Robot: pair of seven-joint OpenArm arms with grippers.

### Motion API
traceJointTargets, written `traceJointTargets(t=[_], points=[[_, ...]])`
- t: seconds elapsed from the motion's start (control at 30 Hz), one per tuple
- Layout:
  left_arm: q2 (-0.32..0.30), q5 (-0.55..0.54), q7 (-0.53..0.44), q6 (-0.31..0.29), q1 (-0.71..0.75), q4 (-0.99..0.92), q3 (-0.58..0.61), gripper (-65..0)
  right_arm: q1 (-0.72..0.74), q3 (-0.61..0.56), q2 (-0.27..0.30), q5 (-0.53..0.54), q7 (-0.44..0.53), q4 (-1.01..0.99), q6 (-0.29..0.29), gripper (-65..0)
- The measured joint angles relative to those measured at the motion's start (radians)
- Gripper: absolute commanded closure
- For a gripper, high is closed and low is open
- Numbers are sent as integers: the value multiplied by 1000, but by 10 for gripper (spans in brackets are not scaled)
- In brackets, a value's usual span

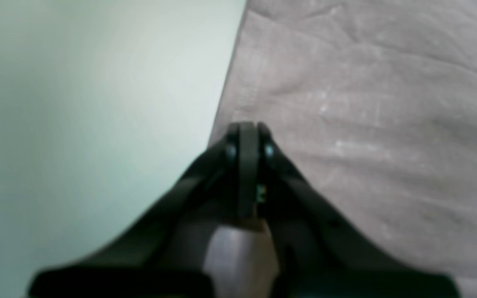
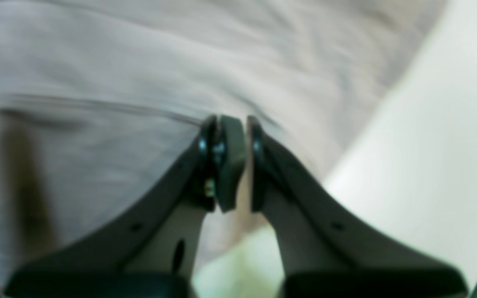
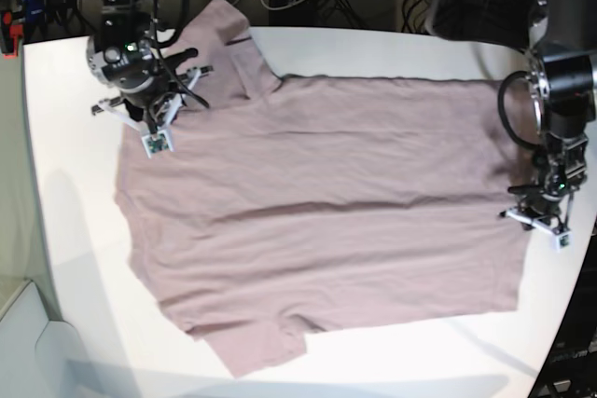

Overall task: Layout the t-shirt on the table in an organized manner, then fold the t-shirt properly
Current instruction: 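Drag the shirt with the right gripper along its side toward the hem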

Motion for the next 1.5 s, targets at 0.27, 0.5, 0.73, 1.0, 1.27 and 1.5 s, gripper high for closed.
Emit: traceJointTargets(t=[0.27, 0.5, 0.73, 1.0, 1.27, 1.5], points=[[-32, 18, 58, 29, 20, 94, 0, -4, -23, -10, -3, 5, 5, 0, 0, -44], [-22, 24, 50, 26, -33, 117, 6, -4, -27, -5, 23, 8, 8, -3, 0, -44], [-22, 18, 98, 26, -24, 168, 2, -3, -41, -5, 48, 0, -2, 4, 0, -44], [-21, -130, 476, 16, 192, 560, -222, -4, 183, -11, 63, 1, -2, 7, 0, -44], [70, -251, 700, 16, 577, 1090, -459, -4, 538, -73, 55, 10, 6, -372, 3, -44], [219, -225, 793, 22, 836, 1365, -547, -4, 797, -80, 48, 6, 191, -825, 3, -44]])
